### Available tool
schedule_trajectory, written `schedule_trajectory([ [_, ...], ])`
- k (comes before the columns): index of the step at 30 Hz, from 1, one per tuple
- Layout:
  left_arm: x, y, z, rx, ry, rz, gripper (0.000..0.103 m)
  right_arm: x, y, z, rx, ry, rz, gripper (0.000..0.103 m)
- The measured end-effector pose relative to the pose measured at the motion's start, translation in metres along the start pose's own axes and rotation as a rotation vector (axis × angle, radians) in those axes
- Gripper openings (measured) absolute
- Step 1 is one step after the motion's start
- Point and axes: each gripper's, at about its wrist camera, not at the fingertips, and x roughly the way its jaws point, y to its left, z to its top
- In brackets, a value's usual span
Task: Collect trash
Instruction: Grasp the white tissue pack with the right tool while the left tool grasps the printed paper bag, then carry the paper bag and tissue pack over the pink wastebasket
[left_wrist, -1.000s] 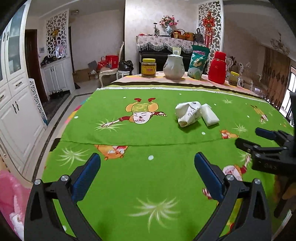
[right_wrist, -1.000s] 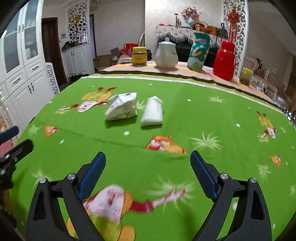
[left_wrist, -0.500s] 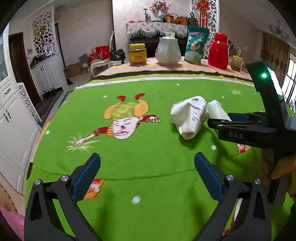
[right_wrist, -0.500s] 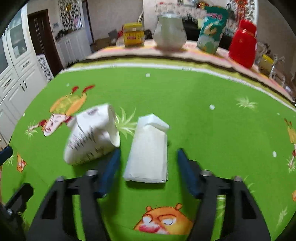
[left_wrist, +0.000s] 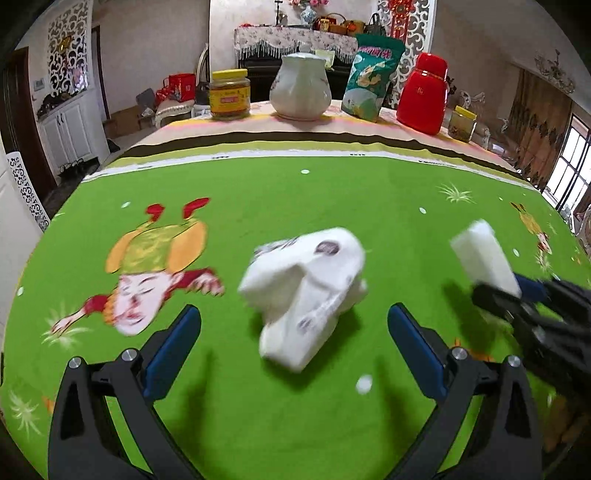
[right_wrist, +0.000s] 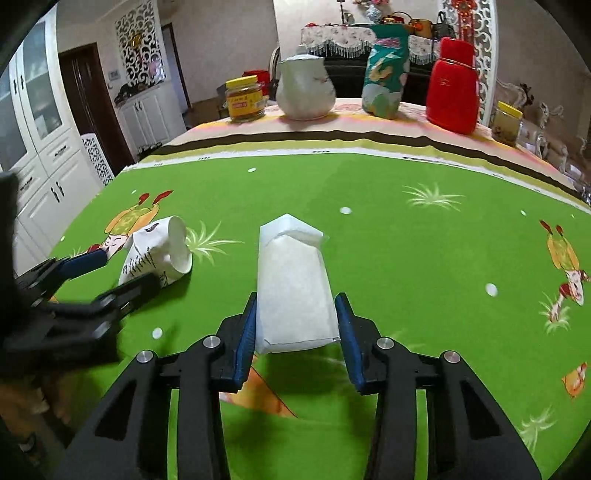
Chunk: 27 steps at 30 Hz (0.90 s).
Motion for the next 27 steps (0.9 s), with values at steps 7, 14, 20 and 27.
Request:
schedule_trajectory([
  [7,0.027,-0.005,0.01,-0.019,0.052,0.024,0.067,-0.006,-0.008,-0.008,0.017,-0.007,0.012,0.04],
  [14,-0.027,-0.009,-0.023,0.036,-0.064,0.06,0.066,-0.016,0.009,-0.024,0.002,-0.004,0.019,0.04],
  [20,-0.076,-0.006,-0.061,0.022,-0.1,0.051,0.066,-0.043,0.033,-0.048,-0.025,-0.02,0.015,0.04],
  [27,-0.133,0.005,-0.116,-0.004,-0.134,0.057,0.066,-0.085,0.061,-0.082,-0.022,-0.066,0.024,0.04],
])
